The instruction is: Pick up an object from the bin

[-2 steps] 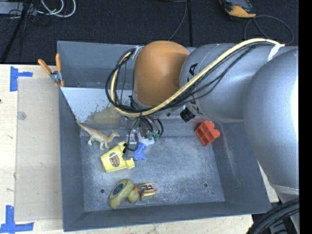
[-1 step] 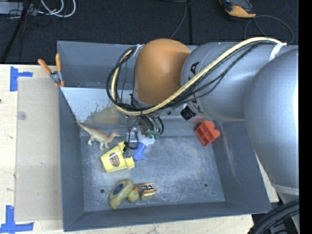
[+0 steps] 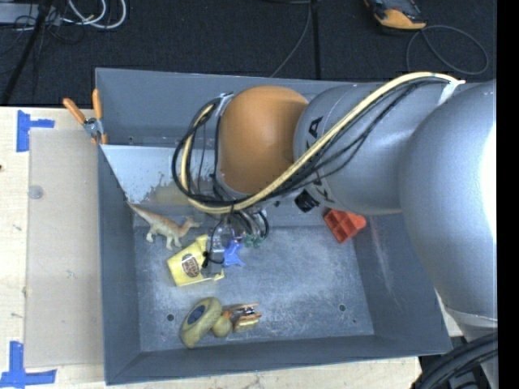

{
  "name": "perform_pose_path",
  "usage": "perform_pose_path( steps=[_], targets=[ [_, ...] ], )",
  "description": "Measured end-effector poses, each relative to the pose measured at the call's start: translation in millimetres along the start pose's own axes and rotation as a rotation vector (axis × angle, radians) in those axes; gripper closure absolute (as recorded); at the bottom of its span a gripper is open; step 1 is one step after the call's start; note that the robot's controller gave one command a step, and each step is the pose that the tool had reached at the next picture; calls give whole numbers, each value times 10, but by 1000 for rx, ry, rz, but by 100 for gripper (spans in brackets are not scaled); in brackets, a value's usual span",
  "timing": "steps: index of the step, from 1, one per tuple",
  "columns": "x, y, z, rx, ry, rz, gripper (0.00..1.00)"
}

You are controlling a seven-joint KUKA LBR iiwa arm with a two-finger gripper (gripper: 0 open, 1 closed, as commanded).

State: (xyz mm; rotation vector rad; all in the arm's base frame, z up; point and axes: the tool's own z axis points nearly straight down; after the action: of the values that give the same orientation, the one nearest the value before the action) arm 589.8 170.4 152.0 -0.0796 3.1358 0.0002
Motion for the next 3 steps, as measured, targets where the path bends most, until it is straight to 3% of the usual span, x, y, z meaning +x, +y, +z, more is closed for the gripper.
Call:
perform_pose_path(
  steps=[1,2,3],
  targets=[
    [93,-190,383,-3,8,-29,0],
    [-23,-276,328,2,11,-11,0],
    [696,-257,547,-3,8,-137,100]
  ],
)
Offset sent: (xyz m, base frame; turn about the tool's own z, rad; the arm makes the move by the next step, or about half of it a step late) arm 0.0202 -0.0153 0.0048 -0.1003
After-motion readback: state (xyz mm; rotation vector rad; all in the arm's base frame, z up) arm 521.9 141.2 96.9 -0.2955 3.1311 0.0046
